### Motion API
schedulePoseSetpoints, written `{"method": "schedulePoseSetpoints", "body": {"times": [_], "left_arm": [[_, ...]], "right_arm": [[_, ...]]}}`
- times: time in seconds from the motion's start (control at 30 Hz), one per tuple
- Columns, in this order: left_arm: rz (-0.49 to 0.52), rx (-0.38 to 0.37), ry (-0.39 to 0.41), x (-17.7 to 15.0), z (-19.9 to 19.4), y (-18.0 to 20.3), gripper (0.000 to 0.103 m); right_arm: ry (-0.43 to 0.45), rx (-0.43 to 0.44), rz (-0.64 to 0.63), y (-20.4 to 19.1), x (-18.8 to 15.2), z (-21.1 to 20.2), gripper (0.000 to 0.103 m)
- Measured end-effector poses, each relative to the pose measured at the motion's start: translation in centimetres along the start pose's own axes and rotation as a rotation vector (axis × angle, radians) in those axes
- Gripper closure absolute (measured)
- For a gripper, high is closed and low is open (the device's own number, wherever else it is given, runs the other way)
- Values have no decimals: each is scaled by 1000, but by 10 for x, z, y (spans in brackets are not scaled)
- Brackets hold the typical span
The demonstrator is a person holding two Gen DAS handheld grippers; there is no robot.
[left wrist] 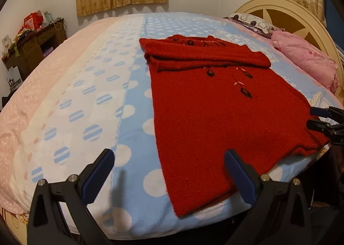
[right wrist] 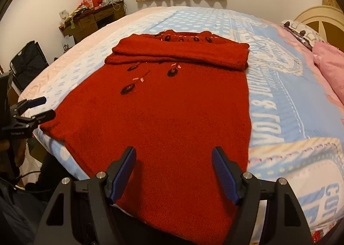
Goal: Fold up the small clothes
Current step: 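Move both tools over the cardigan toward its hem, then grasp the cardigan hem with the right tool while the left tool grasps the hem too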
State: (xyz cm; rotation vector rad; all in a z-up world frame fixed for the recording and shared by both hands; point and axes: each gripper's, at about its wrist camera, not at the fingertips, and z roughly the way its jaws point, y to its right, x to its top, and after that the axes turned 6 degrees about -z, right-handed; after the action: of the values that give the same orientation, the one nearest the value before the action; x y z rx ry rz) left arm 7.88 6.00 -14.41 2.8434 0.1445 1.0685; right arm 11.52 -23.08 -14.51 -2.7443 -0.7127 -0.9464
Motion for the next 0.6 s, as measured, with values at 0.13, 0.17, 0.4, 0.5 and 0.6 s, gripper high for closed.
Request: {"method": "schedulePoseSetpoints", "body": {"times": [0.13, 0.17, 0.4, 0.5, 0.6], "left_arm": [[-5, -18, -25, -6, 4, 3, 0], [-3, -21, -32, -7, 5, 4, 0], [-33, -53, -55, -12, 9, 4, 0], [-41, -68, -52, -14, 7, 4, 0], [-48, -71, -56, -14, 8, 4, 0]], "right_arm": [[-6, -8, -6, -3, -9, 0, 29], [-2, -20, -17, -5, -12, -1, 29], [6, -32, -10, -4, -23, -12, 29], [10, -34, 9, -1, -31, -21, 29], [17, -26, 44, 8, -38, -30, 29]]}}
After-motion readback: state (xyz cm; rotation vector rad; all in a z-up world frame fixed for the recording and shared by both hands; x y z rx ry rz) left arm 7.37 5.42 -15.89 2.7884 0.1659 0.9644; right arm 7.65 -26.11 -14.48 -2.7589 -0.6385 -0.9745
